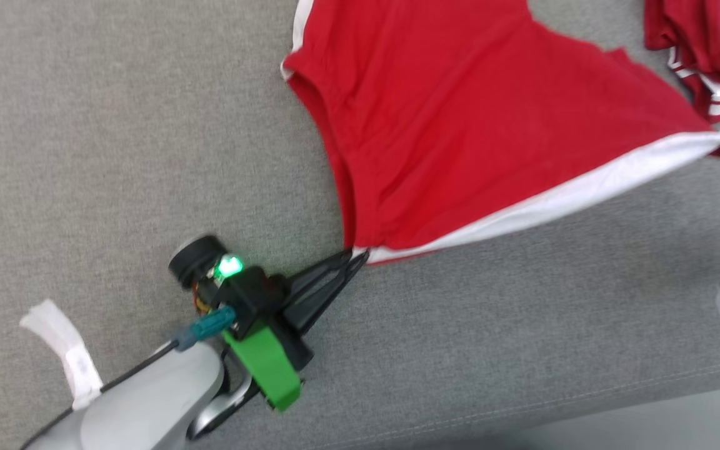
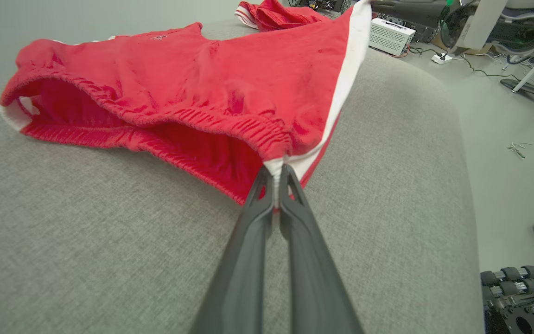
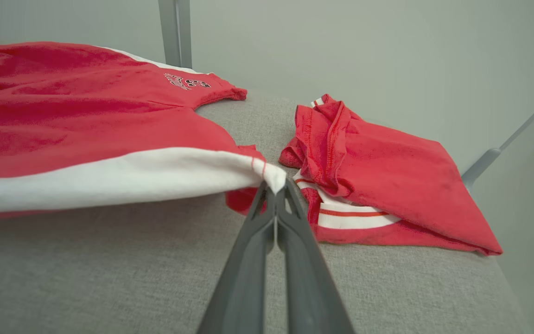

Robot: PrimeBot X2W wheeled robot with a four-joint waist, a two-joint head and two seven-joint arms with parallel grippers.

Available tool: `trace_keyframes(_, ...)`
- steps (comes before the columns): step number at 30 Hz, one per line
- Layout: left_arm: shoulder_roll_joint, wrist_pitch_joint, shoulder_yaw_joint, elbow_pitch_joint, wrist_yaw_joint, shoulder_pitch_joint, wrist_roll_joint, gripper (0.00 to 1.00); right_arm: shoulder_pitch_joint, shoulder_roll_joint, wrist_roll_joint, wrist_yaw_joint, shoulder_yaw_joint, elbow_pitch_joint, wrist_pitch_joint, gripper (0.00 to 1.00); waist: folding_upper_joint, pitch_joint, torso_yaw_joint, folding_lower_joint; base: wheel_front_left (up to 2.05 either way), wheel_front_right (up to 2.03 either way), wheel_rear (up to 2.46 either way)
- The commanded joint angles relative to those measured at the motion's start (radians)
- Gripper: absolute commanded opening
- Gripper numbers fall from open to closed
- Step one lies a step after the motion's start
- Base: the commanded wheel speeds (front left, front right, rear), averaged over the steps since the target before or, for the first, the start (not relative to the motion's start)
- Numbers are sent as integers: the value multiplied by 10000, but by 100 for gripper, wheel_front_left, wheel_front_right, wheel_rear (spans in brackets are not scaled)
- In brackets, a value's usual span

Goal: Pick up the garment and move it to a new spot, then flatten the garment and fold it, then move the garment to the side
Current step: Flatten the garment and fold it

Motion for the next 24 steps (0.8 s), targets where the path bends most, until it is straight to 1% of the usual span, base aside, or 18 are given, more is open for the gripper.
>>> trace_keyframes(1, 218, -47, 101, -94, -27, 573, -170, 0, 498, -120, 298, -21, 133, -141, -24, 0, 0, -1105, -445, 1, 0, 0, 0)
trace_keyframes(4, 599, -45, 275, -334, 53, 1477, -249, 0, 1262, -344, 867, -21, 441, -452, -26, 0, 0, -1567, -568, 1, 0, 0, 0)
trace_keyframes(7, 1052, -39, 386, -791, 269, 2347, -379, 0, 2057, -592, 1402, -22, 515, -942, -25, 0, 0, -1986, -595, 1, 0, 0, 0)
trace_keyframes(11, 1668, -37, 522, -1677, 645, 3183, -615, 0, 3086, -752, 1671, -24, 79, -1891, -26, 0, 0, -2309, -448, 1, 0, 0, 0)
trace_keyframes(14, 1957, -38, 645, -2370, 911, 3489, -807, 0, 3684, -893, 1672, -24, -223, -2541, 110, 0, 0, -2430, -299, 1, 0, 0, 0)
trace_keyframes(16, 1983, -13, 709, -2738, 1010, 3579, -920, 0, 3893, -962, 1567, -22, -373, -2944, 400, 0, 0, -2478, -201, 1, 0, 0, 0)
trace_keyframes(19, 1695, 63, 746, -2902, 941, 3334, -1071, 0, 3809, -1067, 1369, -22, -484, -3228, 982, 0, 0, -2457, -23, 1, 0, 0, 0)
trace_keyframes(24, 795, 100, 953, -2458, 578, 2846, -1964, 0, 2866, -1367, 1423, -21, -236, -2910, 1988, 0, 0, -2227, 296, 1, 0, 0, 0)
